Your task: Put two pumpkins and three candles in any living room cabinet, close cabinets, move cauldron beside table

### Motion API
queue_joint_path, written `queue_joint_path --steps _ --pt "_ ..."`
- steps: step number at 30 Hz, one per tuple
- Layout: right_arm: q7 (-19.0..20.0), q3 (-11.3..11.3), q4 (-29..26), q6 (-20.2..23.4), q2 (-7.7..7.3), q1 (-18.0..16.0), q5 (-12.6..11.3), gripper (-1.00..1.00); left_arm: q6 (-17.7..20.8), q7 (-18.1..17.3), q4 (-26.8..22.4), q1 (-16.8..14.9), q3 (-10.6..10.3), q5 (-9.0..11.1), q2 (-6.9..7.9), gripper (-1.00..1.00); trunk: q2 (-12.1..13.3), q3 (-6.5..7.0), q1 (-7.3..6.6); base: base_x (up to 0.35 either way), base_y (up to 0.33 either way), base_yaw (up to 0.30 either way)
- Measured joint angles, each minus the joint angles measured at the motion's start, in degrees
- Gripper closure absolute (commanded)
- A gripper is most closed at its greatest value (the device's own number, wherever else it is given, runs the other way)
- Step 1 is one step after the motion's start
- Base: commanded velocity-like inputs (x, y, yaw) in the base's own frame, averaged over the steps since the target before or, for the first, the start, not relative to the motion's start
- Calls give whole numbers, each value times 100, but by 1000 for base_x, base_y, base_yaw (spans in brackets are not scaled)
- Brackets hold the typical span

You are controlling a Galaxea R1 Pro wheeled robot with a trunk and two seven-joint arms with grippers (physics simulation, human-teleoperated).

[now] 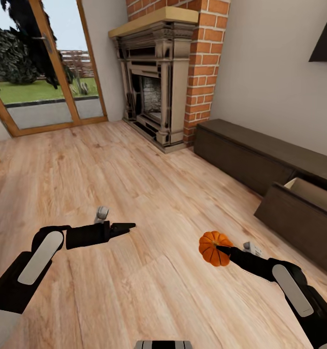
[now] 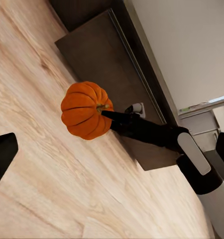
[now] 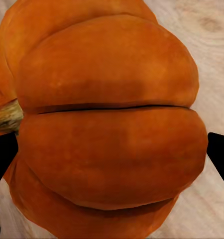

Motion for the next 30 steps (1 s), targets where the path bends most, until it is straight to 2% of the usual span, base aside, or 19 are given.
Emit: queue_joint_path --steps 30 --pt "0 26 0 0 0 0 9 100 0 0 1 -1 0 0 0 -100 0 0 0 338 0 289"
